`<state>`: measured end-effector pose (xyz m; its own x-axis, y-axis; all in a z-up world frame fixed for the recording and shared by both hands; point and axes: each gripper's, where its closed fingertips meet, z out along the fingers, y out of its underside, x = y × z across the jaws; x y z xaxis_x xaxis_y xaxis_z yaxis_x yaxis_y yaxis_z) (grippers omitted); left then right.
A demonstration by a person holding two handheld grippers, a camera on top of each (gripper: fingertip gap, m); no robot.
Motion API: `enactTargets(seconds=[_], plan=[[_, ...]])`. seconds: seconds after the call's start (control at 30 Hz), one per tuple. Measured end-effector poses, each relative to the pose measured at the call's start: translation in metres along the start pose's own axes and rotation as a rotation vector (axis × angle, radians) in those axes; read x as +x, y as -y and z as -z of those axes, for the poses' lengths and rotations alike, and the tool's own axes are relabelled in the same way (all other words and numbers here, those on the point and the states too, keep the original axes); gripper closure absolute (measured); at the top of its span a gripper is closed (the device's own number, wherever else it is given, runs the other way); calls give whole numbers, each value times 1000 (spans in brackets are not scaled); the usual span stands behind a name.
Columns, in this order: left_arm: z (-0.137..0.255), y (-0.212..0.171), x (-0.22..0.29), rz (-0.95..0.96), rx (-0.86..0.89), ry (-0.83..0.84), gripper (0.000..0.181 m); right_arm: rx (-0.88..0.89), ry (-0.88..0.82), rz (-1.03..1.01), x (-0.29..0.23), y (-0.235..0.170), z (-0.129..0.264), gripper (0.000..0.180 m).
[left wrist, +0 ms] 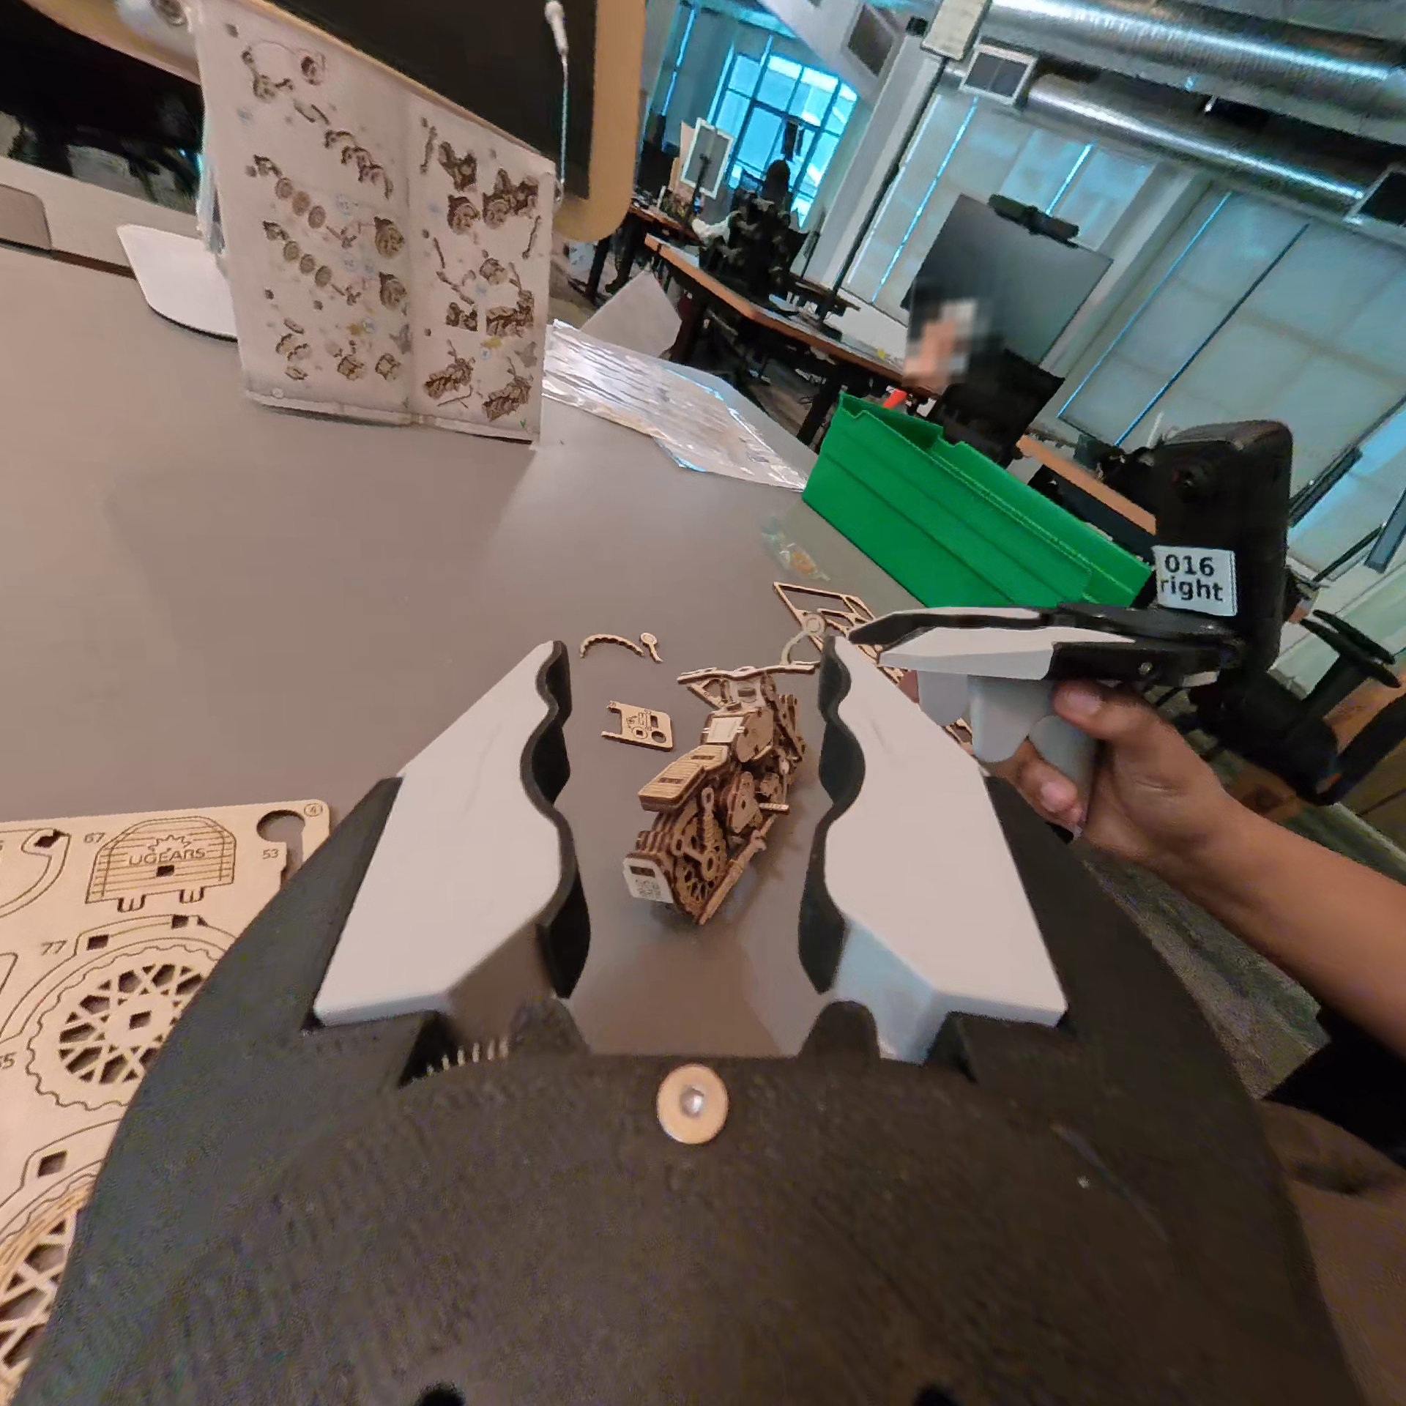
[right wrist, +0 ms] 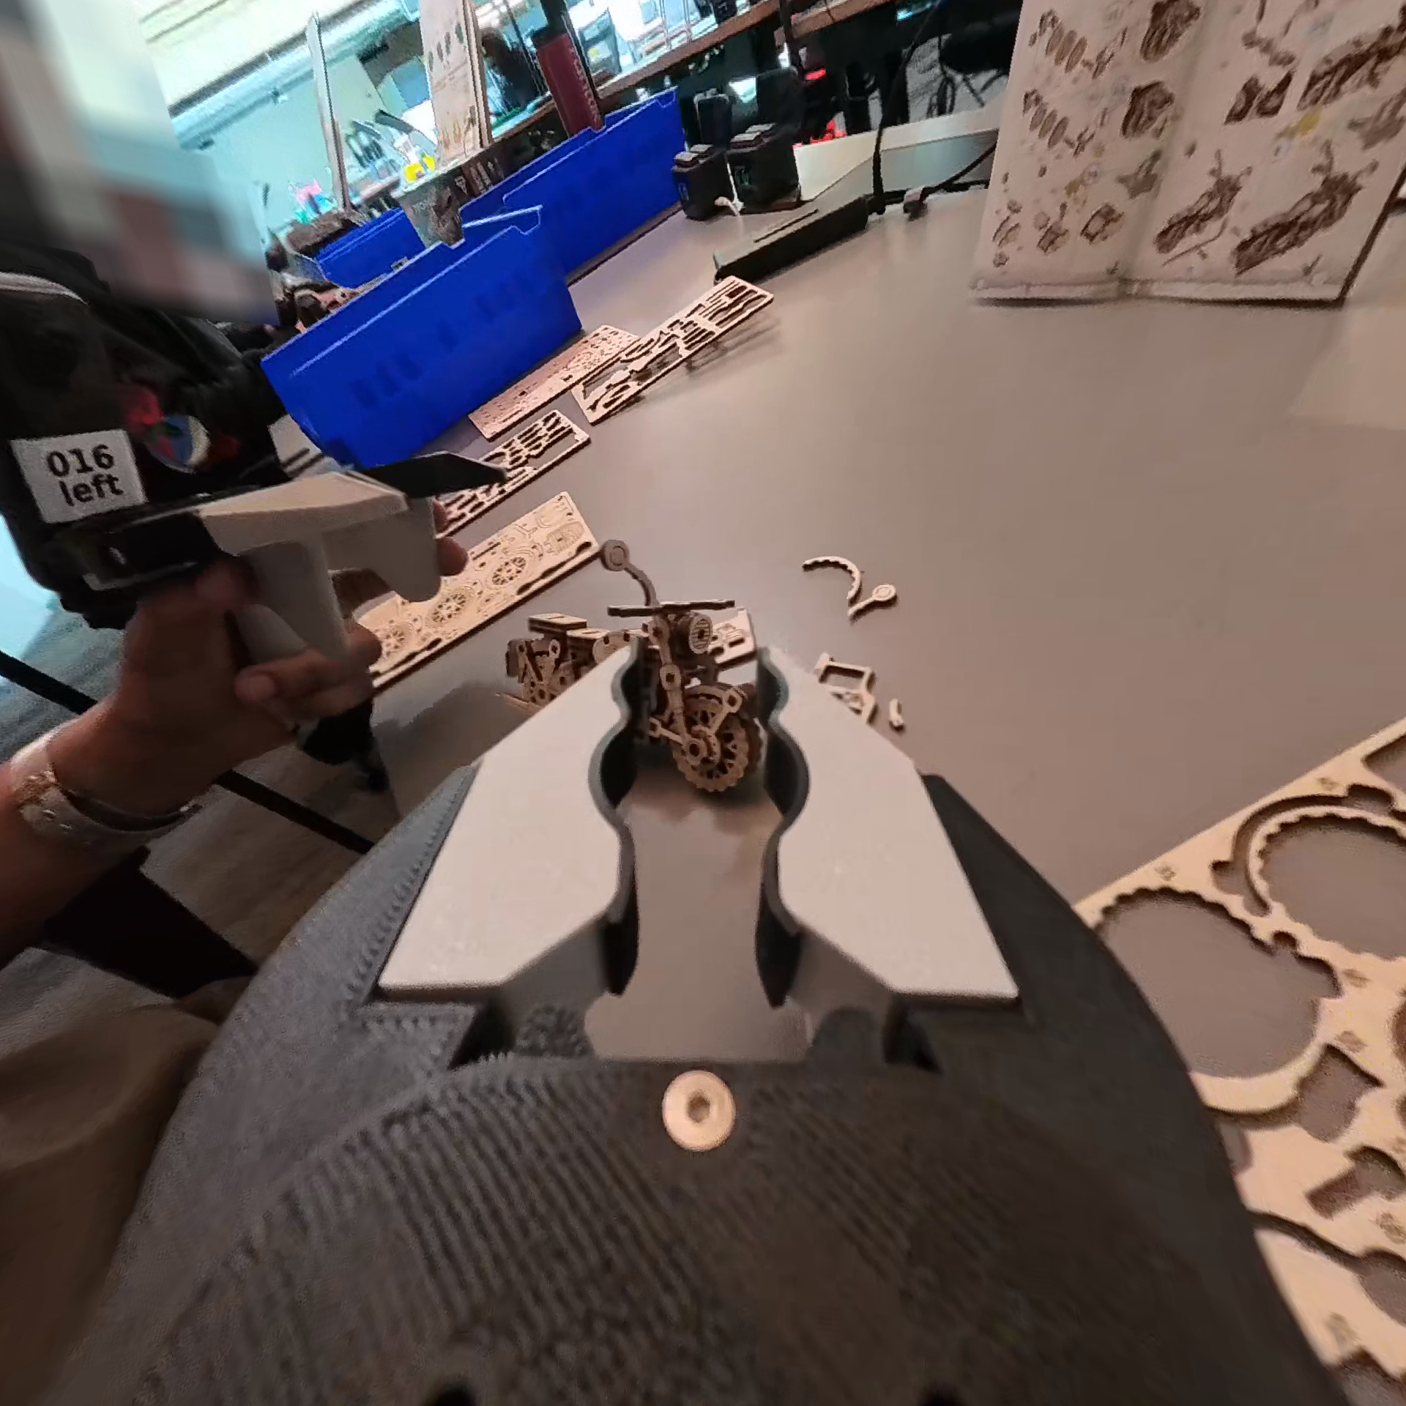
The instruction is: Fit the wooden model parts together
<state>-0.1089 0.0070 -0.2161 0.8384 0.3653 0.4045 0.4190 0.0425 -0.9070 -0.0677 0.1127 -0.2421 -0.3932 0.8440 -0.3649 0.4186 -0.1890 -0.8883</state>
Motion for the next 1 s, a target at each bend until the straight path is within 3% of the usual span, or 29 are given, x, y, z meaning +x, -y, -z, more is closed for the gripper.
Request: enactTargets(seconds=[0.27, 0.6, 1.0], plan=[[-10, -13, 0, 8, -75, -21, 115, -10, -50, -49, 18, 1, -3, 153], [-11, -17, 4, -48, -77, 6, 129, 79, -75, -336, 47, 5, 14, 153], [-14, -16, -9, -58, -77, 49, 136, 81, -67, -325, 44, 6, 11, 153]])
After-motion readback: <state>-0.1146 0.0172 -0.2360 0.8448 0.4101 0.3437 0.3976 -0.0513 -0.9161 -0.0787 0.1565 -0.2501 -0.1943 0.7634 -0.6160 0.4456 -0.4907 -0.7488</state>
